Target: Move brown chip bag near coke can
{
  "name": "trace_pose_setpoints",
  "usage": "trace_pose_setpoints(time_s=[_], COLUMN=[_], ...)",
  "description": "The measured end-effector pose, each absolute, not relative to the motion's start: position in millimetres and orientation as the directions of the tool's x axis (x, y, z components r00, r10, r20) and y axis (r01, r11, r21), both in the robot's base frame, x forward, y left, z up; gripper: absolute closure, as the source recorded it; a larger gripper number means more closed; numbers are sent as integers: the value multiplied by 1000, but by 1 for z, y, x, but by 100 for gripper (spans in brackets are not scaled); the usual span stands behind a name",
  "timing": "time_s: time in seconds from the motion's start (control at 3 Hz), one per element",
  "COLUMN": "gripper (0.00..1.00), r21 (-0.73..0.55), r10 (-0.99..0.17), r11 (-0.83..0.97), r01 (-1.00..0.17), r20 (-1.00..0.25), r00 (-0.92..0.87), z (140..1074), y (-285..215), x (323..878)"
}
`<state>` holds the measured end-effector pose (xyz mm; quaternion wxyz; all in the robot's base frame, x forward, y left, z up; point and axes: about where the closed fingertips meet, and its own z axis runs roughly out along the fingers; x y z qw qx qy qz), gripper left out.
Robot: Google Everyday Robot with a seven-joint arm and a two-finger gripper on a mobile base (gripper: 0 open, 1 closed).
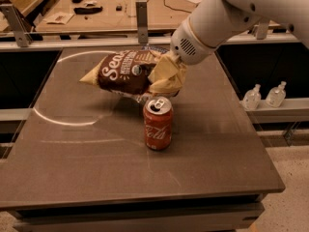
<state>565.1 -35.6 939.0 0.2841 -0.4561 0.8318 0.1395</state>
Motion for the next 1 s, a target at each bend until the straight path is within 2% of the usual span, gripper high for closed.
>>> trace_pose_setpoints(time_s=[0.67, 1.0], gripper=[100, 84], r21=[46, 45], r10=[-695, -697], r11=[521, 520], r01=[-852, -853], r20=[-556, -556], r00=[-455, -454], z=[926, 926], y=[-49, -48], x=[556, 555])
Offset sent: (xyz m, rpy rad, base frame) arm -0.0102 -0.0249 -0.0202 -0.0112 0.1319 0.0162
